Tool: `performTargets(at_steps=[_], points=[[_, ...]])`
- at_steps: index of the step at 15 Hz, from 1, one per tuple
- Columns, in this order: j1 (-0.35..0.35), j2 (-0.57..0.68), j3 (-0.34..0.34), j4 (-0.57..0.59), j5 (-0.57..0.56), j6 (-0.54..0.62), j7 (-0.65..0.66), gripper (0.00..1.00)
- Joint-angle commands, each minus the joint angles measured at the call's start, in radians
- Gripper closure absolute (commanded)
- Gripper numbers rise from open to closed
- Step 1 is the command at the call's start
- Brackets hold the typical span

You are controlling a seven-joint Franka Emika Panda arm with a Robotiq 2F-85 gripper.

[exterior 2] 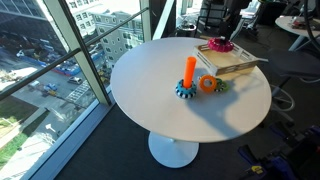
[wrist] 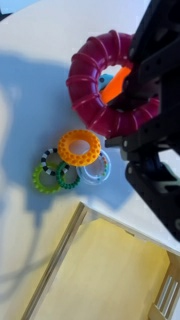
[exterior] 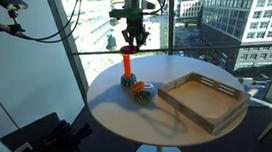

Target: Put the pink ring on the orange stand.

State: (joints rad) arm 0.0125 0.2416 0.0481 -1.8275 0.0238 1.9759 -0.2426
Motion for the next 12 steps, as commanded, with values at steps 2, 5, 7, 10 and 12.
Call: performTargets(at_steps=[2, 5, 7, 10, 12], points=[[-0.001, 0.000, 0.001, 0.003, 0.000, -0.003, 0.000, 0.70], [-0.001, 0.000, 0.001, 0.004, 0.000, -0.003, 0.000, 0.70], [0.000, 0.003, 0.002, 0.007, 0.000, -0.004, -0.003, 0.90], [0.004, 0.010, 0.007, 0.021, 0.000, -0.012, -0.008, 0.90], [0.012, 0.012, 0.009, 0.029, -0.011, -0.016, 0.001, 0.90]])
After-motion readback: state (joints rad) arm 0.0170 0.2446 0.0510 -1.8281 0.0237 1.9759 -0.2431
